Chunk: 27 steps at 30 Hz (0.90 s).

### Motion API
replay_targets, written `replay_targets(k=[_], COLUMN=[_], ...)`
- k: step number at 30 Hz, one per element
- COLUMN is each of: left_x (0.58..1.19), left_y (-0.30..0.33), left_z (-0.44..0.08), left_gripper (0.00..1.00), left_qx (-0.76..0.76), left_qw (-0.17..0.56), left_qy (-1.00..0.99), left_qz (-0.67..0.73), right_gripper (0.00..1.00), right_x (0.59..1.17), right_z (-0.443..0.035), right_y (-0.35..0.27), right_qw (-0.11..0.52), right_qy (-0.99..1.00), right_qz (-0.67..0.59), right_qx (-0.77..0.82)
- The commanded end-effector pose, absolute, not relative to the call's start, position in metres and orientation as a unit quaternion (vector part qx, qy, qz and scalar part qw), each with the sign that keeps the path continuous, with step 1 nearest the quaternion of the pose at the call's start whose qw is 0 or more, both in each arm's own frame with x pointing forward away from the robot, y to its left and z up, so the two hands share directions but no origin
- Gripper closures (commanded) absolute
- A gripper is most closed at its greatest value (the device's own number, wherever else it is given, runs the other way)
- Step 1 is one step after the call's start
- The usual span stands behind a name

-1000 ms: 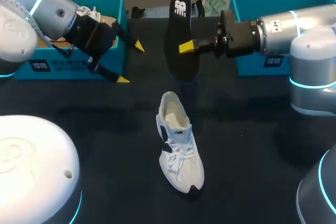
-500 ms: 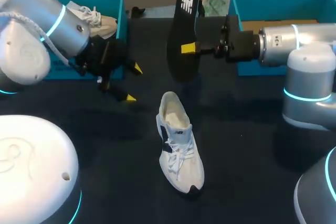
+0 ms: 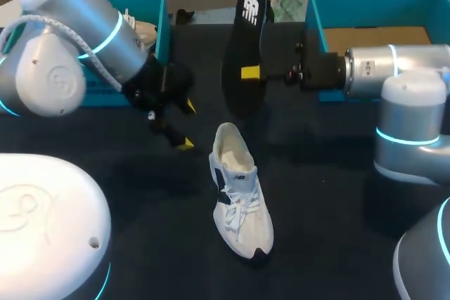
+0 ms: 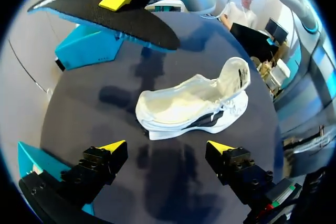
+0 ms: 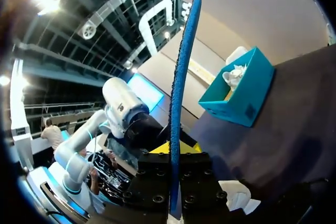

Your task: Take the shoe out of the shoebox, open the shoe tongue, remove and reinsert the insole, then place the shoe into the shoebox

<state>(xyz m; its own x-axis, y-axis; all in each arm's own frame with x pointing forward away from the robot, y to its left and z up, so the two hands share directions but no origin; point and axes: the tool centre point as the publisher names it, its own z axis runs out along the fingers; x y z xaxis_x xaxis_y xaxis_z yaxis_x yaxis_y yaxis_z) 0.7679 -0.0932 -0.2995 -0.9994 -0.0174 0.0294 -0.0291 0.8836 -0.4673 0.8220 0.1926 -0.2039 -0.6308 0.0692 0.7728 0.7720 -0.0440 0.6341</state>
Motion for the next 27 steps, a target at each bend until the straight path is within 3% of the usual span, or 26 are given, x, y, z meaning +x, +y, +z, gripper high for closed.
replay_targets(k=[1,13,27], left_x=[0.772,0.772,0.758], left_y=[-0.101,-0.1,-0.109], left_z=[-0.308,-0.31,-0.333], left_gripper=[0.0,0.0,0.0], left_qx=[0.039,0.042,-0.005], left_qw=[0.02,0.029,0.021], left_qy=[-0.975,-0.974,-0.978], left_qz=[0.219,0.22,0.208], right_gripper=[1.0,1.0,1.0], right_x=[0.818,0.818,0.81], right_z=[-0.223,-0.223,-0.262], right_y=[0.195,0.195,0.208], right_qw=[0.266,0.266,0.265], right_qy=[-0.628,-0.628,-0.649], right_qz=[-0.655,-0.655,-0.657], right_qx=[-0.326,-0.326,-0.278])
